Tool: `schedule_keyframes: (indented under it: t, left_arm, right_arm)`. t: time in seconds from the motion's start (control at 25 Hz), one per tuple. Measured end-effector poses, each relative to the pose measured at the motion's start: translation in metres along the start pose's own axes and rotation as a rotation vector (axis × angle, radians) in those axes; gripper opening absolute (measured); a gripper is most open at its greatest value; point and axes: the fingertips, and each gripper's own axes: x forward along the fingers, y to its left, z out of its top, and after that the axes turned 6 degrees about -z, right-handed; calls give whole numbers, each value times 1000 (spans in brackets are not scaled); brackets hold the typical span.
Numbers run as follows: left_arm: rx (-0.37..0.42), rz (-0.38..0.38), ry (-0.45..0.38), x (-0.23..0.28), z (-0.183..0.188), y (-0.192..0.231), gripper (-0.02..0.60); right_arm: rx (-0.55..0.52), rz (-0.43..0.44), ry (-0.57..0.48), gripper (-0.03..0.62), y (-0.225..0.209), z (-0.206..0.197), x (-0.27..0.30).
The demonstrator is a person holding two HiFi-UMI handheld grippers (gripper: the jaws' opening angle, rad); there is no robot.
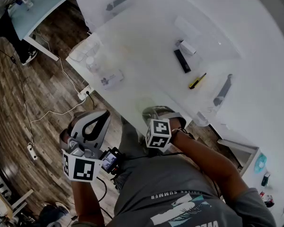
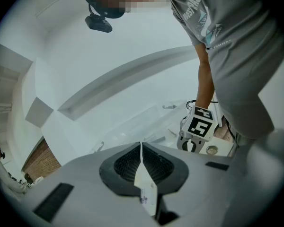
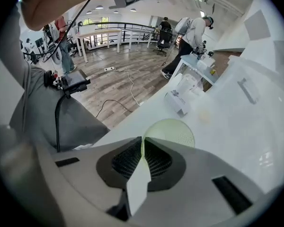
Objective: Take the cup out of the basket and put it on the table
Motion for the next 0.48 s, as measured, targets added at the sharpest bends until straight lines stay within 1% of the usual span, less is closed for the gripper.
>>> schedule_keyframes:
  t: [0.32,0.48]
  left_arm:
    - [-4,-9,4,1,-1,-1,9]
    - [-5,-11,6,3,-1,-2,9]
  right_arm:
    - [43,48,73,29,-3,-14,13]
    - [49,60,89,35,-4,-18,17]
